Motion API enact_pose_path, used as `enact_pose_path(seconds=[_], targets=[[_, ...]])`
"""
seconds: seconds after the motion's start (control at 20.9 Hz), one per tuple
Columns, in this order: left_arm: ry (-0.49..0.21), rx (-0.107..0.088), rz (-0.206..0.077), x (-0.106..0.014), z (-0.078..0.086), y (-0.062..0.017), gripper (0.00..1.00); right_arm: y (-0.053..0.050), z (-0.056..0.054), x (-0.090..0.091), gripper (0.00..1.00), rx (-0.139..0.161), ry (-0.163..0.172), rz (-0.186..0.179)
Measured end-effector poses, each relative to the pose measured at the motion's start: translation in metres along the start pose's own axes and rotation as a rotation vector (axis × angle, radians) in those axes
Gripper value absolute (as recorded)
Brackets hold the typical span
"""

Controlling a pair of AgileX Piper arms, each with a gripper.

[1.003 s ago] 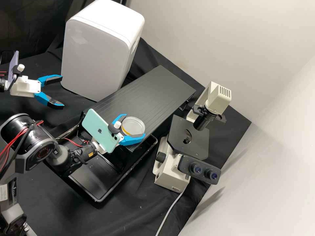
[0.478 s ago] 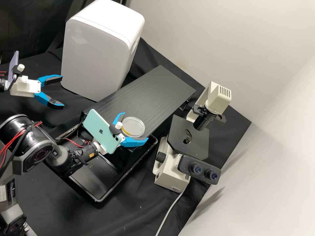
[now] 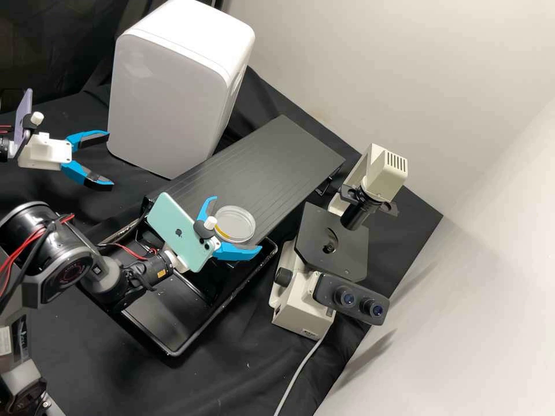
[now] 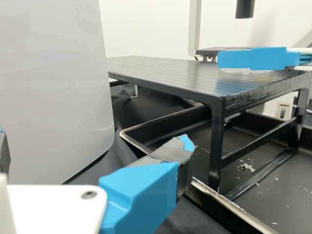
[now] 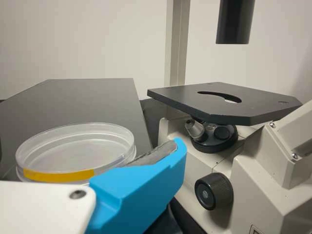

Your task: Remove the lid from the petri dish

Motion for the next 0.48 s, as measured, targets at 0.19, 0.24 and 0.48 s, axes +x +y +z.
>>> enact_pose_path(seconds=[0.19, 0.24, 0.48], targets=[[0.000, 0.018, 0.000, 0.0000, 0.0000, 0.0000, 1.00, 0.0015, -0.0002, -0.0002, 1.00, 0.000, 0.001, 0.005], [0.000, 0.018, 0.000, 0.0000, 0.0000, 0.0000, 1.00, 0.0028, -0.0009, -0.0004, 1.00, 0.001, 0.003, 0.010], [0.000, 0.020, 0.000, 0.0000, 0.0000, 0.0000, 1.00, 0.0066, -0.0049, -0.0014, 1.00, 0.002, 0.019, 0.025]])
